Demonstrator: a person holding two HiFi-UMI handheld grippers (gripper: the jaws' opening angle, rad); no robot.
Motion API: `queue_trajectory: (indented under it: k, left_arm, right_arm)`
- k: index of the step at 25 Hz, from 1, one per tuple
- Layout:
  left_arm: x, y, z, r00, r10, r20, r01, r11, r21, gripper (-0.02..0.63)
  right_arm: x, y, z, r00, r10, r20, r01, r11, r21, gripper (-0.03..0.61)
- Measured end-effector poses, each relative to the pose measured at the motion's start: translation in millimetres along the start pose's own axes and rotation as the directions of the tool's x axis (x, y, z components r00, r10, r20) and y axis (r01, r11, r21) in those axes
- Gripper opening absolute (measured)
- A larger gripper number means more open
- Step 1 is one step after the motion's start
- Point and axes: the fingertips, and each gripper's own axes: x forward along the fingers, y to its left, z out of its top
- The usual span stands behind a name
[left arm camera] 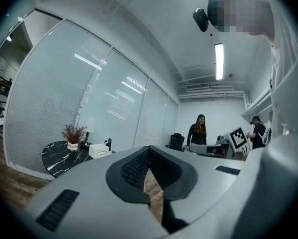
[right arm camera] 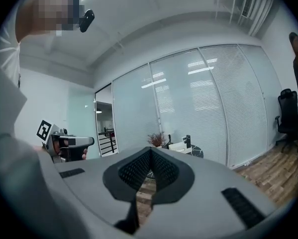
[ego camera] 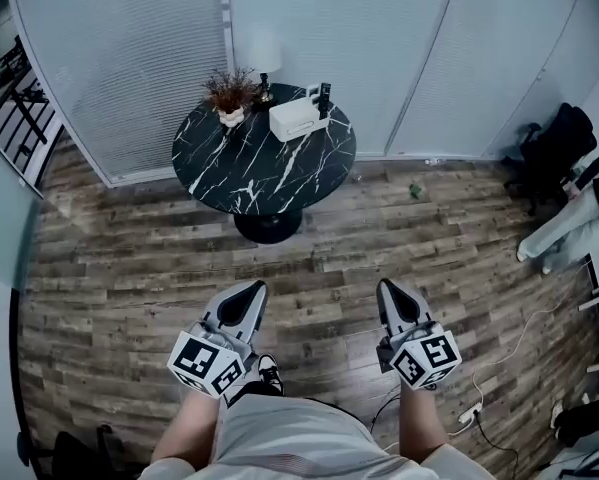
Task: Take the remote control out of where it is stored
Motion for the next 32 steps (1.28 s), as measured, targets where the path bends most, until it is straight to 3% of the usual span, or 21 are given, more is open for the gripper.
queue_trajectory:
  k: [10,16,22,32]
  left_arm:
    - [30.4,104.3,19.4,1.000,0.005,0.012,-0.005,1.000,-0.011,0.009]
    - [59.1,132.4,26.0,1.000,0.011,0.014,-0.011,1.000,-0.012,0.009]
    - [112.5,148.4,33.6,0.999,0.041,0.024,-0.042,0.999,0.017,0.008]
    - [236.3,169.8,54.3,0.989,0.146,0.032,-0.147,0.989,0.022,0.009]
  right_arm:
    - [111.0,5.1,8.0,0.999,0.000,-0.036,0.000,1.000,0.001,0.011]
    - [156.1,-4.0,10.4,0.998,0.026,-0.061,-0.026,1.000,0.006,0.011]
    - [202.8,-44.1,19.3,0.996,0.070,-0.051,-0.070,0.998,0.004,0.011]
    - [289.7,-151.0,51.0,0.982,0.182,-0.054,-0.182,0.983,0.006,0.011]
